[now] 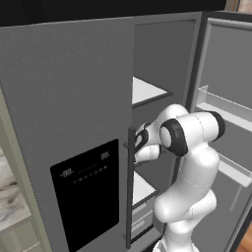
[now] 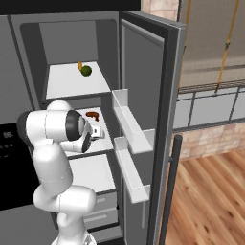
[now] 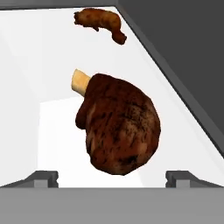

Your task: Transport the steak and lime to the fridge. Place the steak on the rack containing meat and place the lime on the rack containing the vegetable, ensuring meats and vegetables are on different racks.

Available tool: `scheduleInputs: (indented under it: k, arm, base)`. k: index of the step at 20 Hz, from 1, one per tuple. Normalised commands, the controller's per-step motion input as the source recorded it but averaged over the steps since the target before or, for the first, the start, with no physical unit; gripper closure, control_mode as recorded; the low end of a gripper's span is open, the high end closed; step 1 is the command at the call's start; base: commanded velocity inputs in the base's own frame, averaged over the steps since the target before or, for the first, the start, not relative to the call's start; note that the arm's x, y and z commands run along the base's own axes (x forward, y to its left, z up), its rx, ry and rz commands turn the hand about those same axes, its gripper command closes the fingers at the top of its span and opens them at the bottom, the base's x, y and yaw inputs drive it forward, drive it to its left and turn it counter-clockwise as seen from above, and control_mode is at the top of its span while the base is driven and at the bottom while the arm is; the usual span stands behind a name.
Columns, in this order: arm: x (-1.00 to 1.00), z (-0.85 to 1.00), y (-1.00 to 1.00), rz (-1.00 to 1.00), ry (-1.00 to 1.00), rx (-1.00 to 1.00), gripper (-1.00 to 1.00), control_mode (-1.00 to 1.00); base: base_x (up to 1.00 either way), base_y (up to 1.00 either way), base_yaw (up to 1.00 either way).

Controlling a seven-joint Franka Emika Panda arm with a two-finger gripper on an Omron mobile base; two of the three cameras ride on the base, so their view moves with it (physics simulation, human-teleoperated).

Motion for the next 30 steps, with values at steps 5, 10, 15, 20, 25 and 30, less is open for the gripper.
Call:
scheduleInputs:
  k: [5, 10, 15, 20, 25, 30]
  arm:
    - [-0.67, 0.34, 0.01, -0.01, -0.19, 0.0, -1.0, -1.0]
    - [-0.95, 0.53, 0.0, -0.01, -0.2, 0.0, -1.0, -1.0]
    - [-0.82, 0.96, 0.0, 0.0, -0.16, 0.01, -1.0, -1.0]
    - [-0.64, 1.0, 0.0, -0.01, -0.11, 0.0, -1.0, -1.0]
    - [-0.66, 0.93, 0.0, -0.01, 0.0, 0.0, -1.0, -1.0]
    - [-0.7, 0.81, -0.03, 0.0, 0.01, 0.01, -1.0, -1.0]
  base:
    - [0.0, 0.0, 0.0]
    - [0.0, 0.0, 0.0]
    - [0.0, 0.0, 0.0]
    - [0.0, 0.0, 0.0]
    - [0.0, 0.0, 0.0]
    - [0.0, 0.0, 0.0]
